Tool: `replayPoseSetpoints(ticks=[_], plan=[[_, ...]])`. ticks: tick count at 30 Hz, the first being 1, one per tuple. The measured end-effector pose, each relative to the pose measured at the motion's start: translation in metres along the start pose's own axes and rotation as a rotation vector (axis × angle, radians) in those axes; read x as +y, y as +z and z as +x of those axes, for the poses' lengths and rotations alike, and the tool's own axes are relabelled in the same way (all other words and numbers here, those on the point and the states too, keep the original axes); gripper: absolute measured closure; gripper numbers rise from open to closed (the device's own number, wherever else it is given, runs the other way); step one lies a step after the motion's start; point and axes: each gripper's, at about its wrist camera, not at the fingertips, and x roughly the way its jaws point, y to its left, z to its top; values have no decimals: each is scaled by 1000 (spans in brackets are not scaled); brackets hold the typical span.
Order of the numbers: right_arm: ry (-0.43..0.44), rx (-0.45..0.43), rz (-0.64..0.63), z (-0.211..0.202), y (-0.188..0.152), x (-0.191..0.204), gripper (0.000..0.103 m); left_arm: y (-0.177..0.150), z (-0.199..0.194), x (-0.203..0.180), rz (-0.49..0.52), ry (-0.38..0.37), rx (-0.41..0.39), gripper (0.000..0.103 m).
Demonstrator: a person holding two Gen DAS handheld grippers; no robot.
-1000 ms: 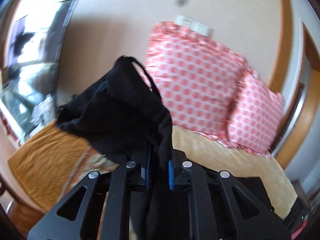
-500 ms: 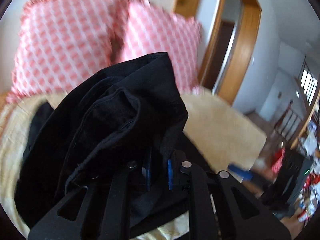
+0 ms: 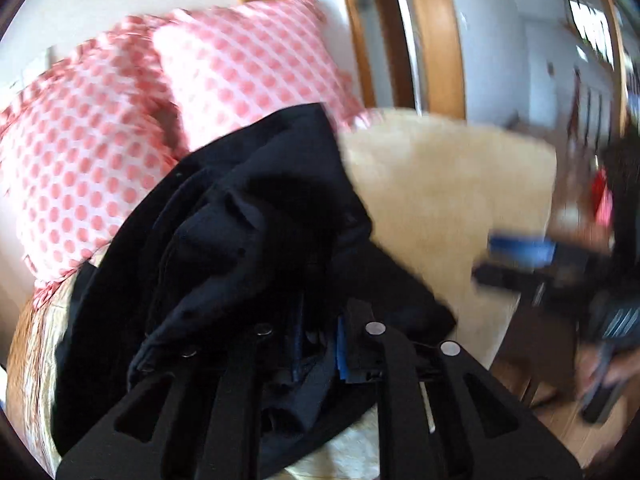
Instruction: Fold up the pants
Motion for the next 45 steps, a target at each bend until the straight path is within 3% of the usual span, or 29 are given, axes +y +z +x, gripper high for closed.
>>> replayPoseSetpoints(ticks=[2,3,5,6,7,8,11,15,17,20,23,29,30,31,33,36,40,45], plan=[[-23,-16,-12,-6,3,-2,24,-6,-1,-12,66,46,-17,73],[-34,-23,-17,-9,5,-4,24,-9,-2,-19,116,87,-29,60],[-51,-43,-20,-14,11,-7,24,-15,-10,-28,207,171,-96,48],[-55,-54,-25,-17,14,-8,25,-17,-15,-32,256,207,-144,36],[-58,-63,-35,-19,18,-8,25,-24,-25,-38,311,210,-203,28],[-54,-73,-58,-21,22,-5,25,-28,-32,-39,316,182,-213,24],[3,-103,-208,-30,36,21,25,-43,-59,-25,249,27,-223,17],[135,-132,-545,-40,42,88,22,-68,-91,12,105,-53,-216,9],[215,-124,-695,-38,37,123,20,-78,-101,38,4,-26,-192,8],[357,-55,-849,-17,24,171,21,-95,-115,82,-175,87,-165,5],[419,17,-1029,13,-9,216,21,-116,-129,125,-336,174,-157,3],[425,134,-1266,65,-79,264,28,-151,-162,169,-508,266,-176,2],[397,136,-1301,72,-88,265,32,-157,-165,174,-520,275,-172,2],[345,131,-1333,81,-95,268,44,-162,-168,177,-529,281,-169,2],[276,151,-1313,93,-92,268,61,-172,-172,179,-543,287,-163,2],[243,186,-1215,102,-74,263,88,-175,-171,186,-563,280,-164,2],[236,211,-1084,107,-43,259,92,-176,-167,186,-583,251,-167,2],[171,187,-726,128,57,222,93,-164,-159,184,-561,217,-188,2]])
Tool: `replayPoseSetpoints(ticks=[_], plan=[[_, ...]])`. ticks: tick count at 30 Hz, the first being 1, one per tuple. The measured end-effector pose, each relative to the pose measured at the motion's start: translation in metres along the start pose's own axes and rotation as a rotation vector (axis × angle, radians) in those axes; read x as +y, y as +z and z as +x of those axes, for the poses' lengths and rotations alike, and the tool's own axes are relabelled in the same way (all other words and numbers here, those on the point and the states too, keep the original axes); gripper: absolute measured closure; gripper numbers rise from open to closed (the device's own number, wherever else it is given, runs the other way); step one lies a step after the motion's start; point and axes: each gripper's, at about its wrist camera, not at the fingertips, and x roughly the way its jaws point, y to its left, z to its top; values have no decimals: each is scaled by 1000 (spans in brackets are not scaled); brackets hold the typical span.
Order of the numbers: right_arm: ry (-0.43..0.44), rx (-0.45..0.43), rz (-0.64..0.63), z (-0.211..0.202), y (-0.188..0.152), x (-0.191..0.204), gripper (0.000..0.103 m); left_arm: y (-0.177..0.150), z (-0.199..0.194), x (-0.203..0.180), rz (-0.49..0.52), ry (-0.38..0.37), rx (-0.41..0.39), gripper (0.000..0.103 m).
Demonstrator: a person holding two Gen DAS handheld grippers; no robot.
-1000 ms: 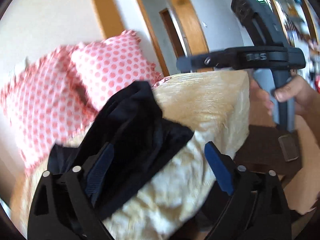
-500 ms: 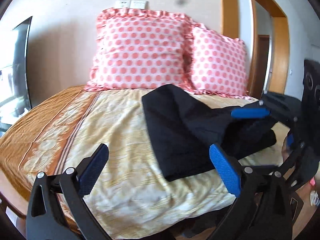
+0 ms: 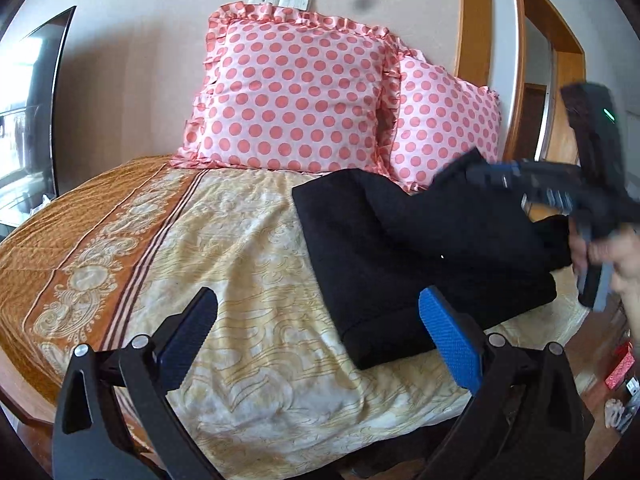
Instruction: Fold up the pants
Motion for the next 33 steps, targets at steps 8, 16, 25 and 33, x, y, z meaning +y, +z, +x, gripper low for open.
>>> replayPoseSetpoints(ticks=[8,16,25,33], plan=[[-219,191,522,25,-26,-174,93,4,14,-27,81,-55,12,2],[-271,184,605,-25,-75,-183,38,10,29,-64,153,-148,18,2],[-125,130,880,-84,-152,-143,40,10,49,-94,164,-248,52,2],[-2,5,1149,-98,-193,-131,40,9,37,-75,109,-237,43,2]])
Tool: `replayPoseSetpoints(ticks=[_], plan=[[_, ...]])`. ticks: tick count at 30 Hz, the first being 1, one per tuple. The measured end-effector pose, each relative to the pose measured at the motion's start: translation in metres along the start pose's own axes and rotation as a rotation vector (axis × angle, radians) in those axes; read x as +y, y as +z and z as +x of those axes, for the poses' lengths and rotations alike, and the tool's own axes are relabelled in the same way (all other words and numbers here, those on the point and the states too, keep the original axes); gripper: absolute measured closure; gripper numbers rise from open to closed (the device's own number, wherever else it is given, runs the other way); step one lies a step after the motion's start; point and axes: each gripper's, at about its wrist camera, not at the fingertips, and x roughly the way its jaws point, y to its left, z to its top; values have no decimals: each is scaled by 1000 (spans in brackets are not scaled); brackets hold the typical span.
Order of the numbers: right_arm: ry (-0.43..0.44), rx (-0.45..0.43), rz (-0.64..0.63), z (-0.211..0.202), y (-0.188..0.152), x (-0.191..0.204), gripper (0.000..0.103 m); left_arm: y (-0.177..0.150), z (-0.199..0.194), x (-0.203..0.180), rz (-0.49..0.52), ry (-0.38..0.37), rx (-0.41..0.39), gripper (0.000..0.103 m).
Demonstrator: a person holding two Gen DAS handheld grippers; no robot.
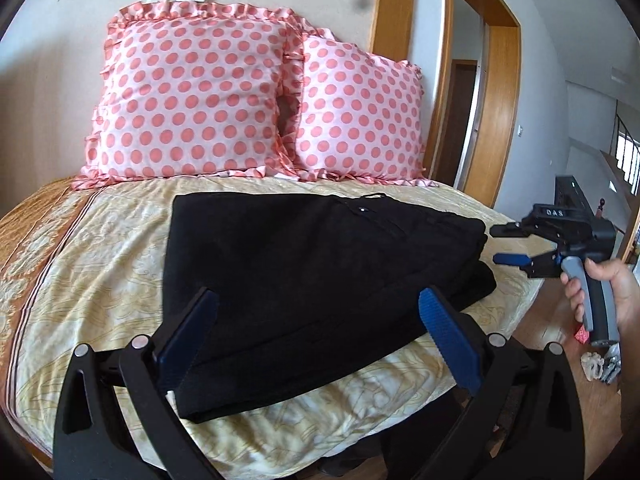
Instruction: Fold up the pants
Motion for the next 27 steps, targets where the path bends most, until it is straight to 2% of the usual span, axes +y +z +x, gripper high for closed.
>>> replayPoseSetpoints(ticks=[2,5,6,8,9,12,16,20,22,25,27], plan=[[46,1,26,5,-2,1,40,0,-1,7,-30,-2,3,2],[50,-11,-5,15,-2,11,42,-2,-4,14,-69,-3,9,2],[33,-14,-15,19,-2,14,51,-3,-6,17,-80,-5,7,2],[24,-28,-34,26,-2,18,61,-3,-9,20,-85,1,4,2],[23,-42,-46,28,-3,21,73,-4,-10,21,-84,7,4,2],[49,-88,-64,22,-7,29,82,-5,-15,25,-83,26,-2,2],[130,-89,-15,12,-16,36,84,-4,-14,28,-86,17,-3,2],[223,-77,65,4,-35,36,84,0,-11,20,-36,0,-15,2],[216,-77,94,3,-46,29,84,3,-7,12,5,-14,-13,2],[125,-116,123,2,-45,7,84,6,4,-1,59,-66,11,2],[122,-124,120,3,-43,4,84,5,12,-9,86,-85,35,2]])
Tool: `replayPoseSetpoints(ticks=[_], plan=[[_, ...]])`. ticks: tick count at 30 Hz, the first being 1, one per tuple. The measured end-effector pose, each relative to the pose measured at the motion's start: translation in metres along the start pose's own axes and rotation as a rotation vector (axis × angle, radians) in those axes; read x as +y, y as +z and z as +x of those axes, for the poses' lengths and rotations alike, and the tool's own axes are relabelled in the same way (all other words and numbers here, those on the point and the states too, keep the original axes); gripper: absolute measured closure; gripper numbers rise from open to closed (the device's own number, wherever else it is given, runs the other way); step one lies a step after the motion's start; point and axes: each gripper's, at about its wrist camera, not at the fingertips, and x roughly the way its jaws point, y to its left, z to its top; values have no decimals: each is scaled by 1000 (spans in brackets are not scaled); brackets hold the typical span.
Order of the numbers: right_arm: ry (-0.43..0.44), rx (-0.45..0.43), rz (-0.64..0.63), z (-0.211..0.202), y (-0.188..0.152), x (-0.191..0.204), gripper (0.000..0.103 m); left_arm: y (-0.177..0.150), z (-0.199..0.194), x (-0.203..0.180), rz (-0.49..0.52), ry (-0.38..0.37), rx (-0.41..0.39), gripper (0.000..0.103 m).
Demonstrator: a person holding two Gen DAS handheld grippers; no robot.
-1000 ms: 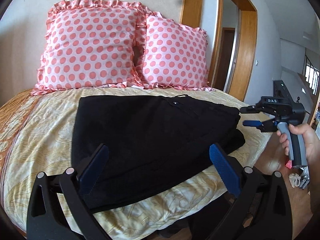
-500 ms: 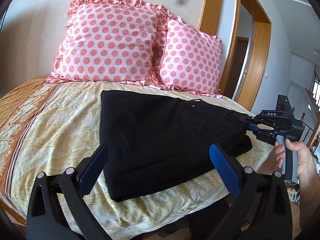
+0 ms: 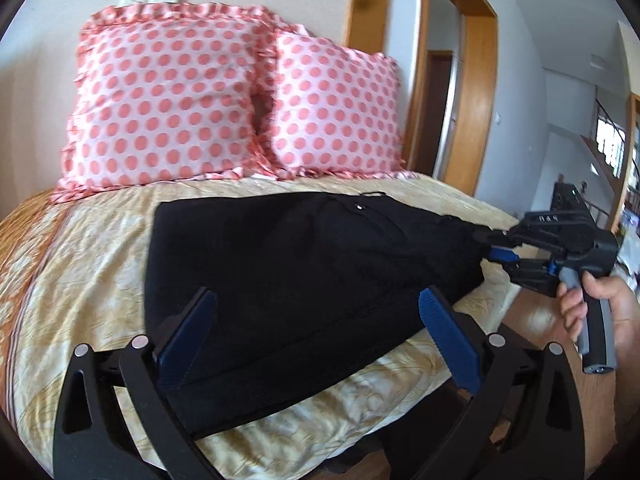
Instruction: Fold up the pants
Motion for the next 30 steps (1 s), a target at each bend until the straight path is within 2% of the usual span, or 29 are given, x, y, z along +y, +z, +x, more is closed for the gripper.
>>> replayPoseSetpoints(ticks=[3,6,9,15,17,18,19,21,23,26,28,30], plan=[[-5,-11,-49,0,1,7,84,-5,18,-5,21,-7,64,2],[-1,-4,-43,1,1,5,84,-15,33,6,-30,-3,129,3],[-16,-2,-36,0,-4,-2,84,-20,30,12,-32,8,115,5],[-53,3,-119,1,-6,-1,82,-21,26,22,-45,-3,117,8],[-90,5,-182,-3,-6,7,72,-21,23,22,-44,2,119,9],[-125,-5,-224,-8,-6,11,58,-20,20,21,-41,7,117,9],[-156,-26,-258,-14,-6,13,49,-19,15,19,-37,11,110,8],[-244,-124,-371,-32,-5,25,49,-14,0,14,-25,0,63,5],[-279,-196,-496,-39,-5,44,49,-6,-12,7,-17,-9,3,2],[-220,-191,-666,-23,-16,75,49,8,-10,-4,-29,-19,-47,2],[-180,-162,-776,-4,-30,92,49,13,7,-10,-34,22,-27,2],[-189,-131,-844,16,-39,100,49,14,22,-11,-44,52,12,2]])
